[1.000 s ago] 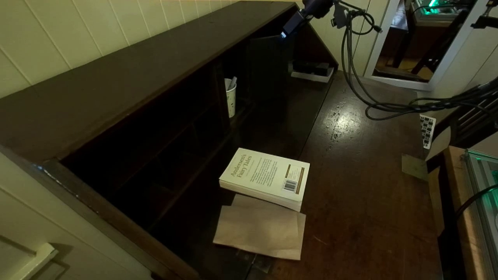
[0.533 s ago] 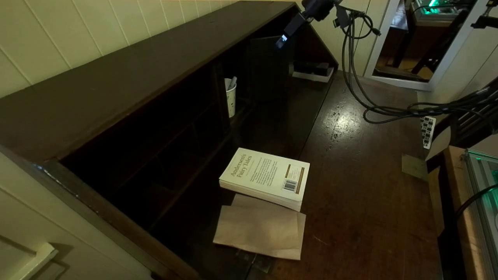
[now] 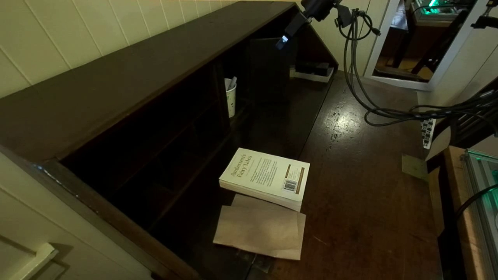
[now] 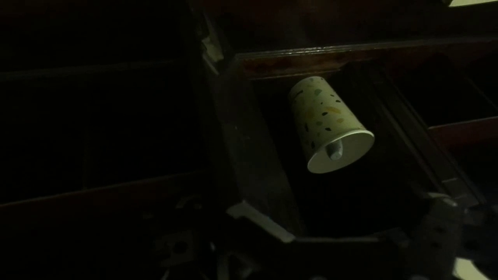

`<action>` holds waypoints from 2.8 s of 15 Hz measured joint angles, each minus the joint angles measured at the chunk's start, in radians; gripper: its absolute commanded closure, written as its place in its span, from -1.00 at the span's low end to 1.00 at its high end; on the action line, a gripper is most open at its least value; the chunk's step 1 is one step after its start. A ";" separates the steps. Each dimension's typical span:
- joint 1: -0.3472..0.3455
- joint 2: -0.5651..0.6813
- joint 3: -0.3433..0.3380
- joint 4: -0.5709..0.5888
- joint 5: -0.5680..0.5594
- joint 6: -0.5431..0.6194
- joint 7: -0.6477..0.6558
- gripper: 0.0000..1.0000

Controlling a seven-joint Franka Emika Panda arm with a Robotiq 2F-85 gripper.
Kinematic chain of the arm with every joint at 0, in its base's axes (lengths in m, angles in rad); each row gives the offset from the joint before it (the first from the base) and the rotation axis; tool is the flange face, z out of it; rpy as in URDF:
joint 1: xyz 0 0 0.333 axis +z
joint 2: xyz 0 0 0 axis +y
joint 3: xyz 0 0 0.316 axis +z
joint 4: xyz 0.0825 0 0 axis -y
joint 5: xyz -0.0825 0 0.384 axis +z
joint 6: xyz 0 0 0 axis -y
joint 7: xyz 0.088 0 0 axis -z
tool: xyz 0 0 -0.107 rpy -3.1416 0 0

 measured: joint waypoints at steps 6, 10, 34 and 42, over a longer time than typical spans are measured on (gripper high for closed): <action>0.053 0.002 0.016 0.000 0.000 0.018 0.000 -1.00; 0.086 0.008 0.030 0.000 0.000 0.022 0.000 -1.00; 0.111 0.063 0.134 -0.001 0.122 -0.022 -0.127 -1.00; 0.139 0.010 0.093 -0.055 0.116 -0.038 -0.122 -1.00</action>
